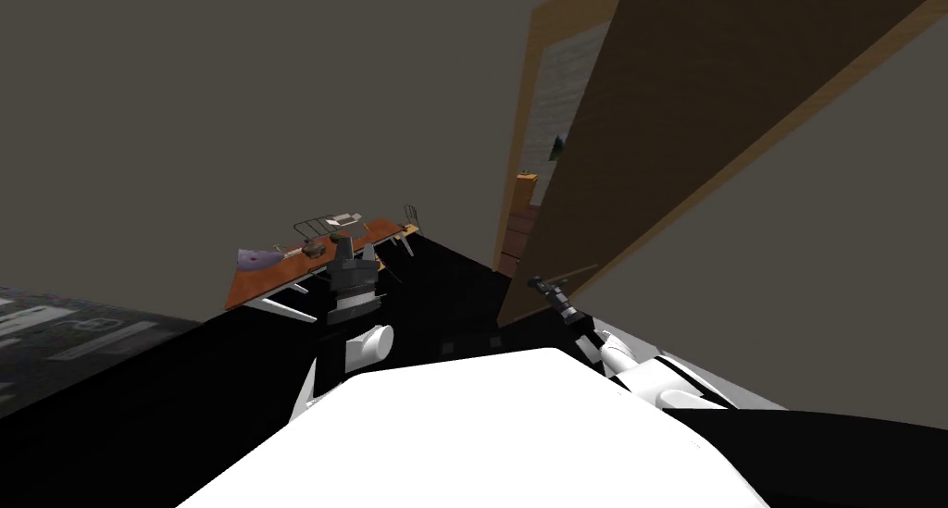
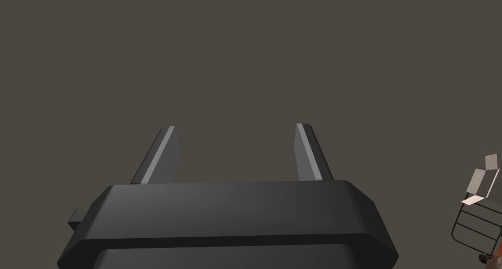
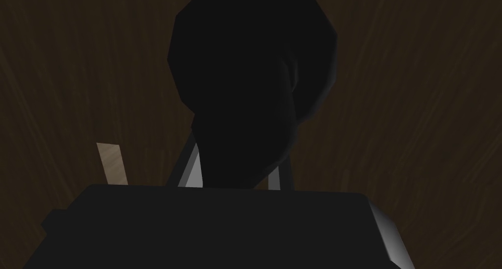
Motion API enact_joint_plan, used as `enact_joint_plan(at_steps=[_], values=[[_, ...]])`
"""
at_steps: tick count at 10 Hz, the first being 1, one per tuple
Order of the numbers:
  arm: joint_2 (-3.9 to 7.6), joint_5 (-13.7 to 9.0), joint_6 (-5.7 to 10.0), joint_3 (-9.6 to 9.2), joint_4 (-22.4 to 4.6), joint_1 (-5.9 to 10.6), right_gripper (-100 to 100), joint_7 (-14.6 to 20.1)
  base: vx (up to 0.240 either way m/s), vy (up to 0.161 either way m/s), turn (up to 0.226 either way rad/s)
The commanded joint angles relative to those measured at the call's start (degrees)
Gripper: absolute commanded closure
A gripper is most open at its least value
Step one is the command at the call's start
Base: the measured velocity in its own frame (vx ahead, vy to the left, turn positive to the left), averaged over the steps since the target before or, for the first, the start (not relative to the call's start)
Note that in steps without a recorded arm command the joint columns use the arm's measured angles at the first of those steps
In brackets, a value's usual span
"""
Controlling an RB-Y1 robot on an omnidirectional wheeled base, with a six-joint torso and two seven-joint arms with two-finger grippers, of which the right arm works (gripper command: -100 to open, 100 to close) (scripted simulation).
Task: Pull the door open
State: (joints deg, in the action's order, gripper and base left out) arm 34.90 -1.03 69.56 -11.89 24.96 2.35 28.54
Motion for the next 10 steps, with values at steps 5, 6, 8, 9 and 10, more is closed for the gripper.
enact_joint_plan(at_steps=[5,6,8,9,10], values=[[0.51,-0.02,1.81,-0.28,-0.69,-0.69,100,0.39,-0.159,-0.083,0.145],[0.58,-0.03,2.26,-0.30,-1.03,-0.73,100,0.43,-0.215,-0.104,0.189],[0.74,-0.03,3.26,-0.34,-1.81,-0.81,100,0.54,-0.213,-0.101,0.179],[0.82,-0.04,3.78,-0.36,-2.21,-0.85,100,0.59,-0.204,-0.098,0.188],[0.87,-0.04,4.05,-0.37,-2.41,-0.87,100,0.61,-0.169,-0.103,0.139]])
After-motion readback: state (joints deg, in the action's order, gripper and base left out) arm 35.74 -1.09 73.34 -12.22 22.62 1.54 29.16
